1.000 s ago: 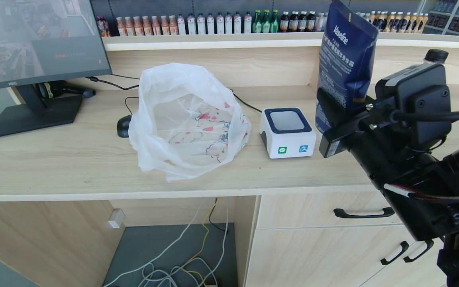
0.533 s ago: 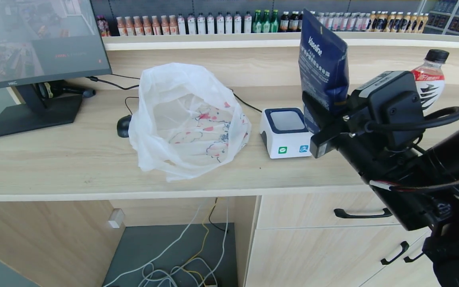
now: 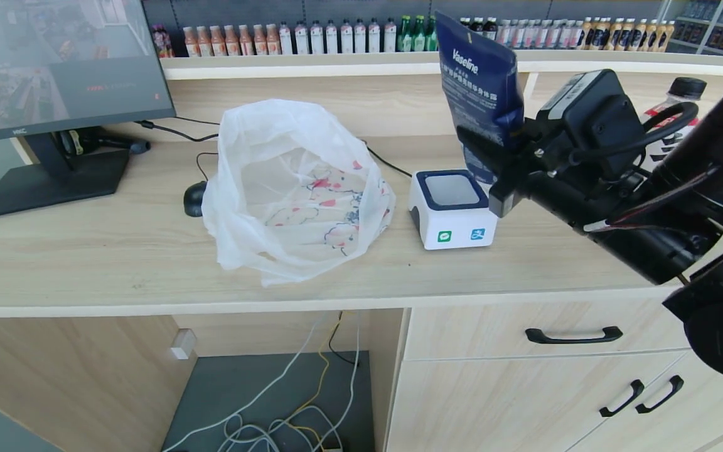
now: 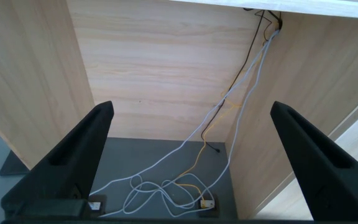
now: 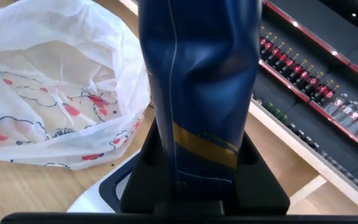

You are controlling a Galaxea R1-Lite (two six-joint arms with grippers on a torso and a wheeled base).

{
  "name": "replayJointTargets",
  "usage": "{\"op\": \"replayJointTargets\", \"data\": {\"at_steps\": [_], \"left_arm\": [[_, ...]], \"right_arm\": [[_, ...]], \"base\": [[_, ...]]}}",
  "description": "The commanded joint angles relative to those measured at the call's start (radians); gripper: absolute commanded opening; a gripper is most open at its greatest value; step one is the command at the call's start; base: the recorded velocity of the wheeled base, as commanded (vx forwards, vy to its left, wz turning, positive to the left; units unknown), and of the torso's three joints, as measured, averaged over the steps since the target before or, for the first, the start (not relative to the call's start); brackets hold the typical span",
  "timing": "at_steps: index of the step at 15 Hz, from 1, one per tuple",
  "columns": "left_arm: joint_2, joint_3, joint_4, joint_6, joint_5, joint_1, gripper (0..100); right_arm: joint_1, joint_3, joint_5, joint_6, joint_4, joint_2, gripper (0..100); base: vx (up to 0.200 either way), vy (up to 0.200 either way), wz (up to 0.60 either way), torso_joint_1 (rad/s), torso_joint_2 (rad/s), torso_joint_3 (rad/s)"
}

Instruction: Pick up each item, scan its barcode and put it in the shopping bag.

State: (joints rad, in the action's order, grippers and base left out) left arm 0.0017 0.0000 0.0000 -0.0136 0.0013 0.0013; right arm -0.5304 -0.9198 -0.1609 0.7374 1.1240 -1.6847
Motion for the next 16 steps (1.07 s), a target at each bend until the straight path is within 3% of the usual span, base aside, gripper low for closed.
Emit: {"op": "replayJointTargets", "data": {"at_steps": [1,9,16], "left_arm": [[0.0,0.0,-0.002,0.0,0.0,0.0,100],[0.0,0.0,-0.002,0.0,0.0,0.0,100],[0.0,0.0,0.0,0.0,0.0,0.0,100]], "right_arm": [[0.036,-0.057,-0.062,0.031,-0.055,-0.001,0],[0.067,-0.168,-0.253,0.201,-0.224,-0.055,0],[0.102,-0.18,-0.33,0.355,-0.268,-0.095,0]], "base": [[0.0,0.0,0.0,0.0,0.0,0.0],[0.0,0.0,0.0,0.0,0.0,0.0],[0.0,0.0,0.0,0.0,0.0,0.0]]}}
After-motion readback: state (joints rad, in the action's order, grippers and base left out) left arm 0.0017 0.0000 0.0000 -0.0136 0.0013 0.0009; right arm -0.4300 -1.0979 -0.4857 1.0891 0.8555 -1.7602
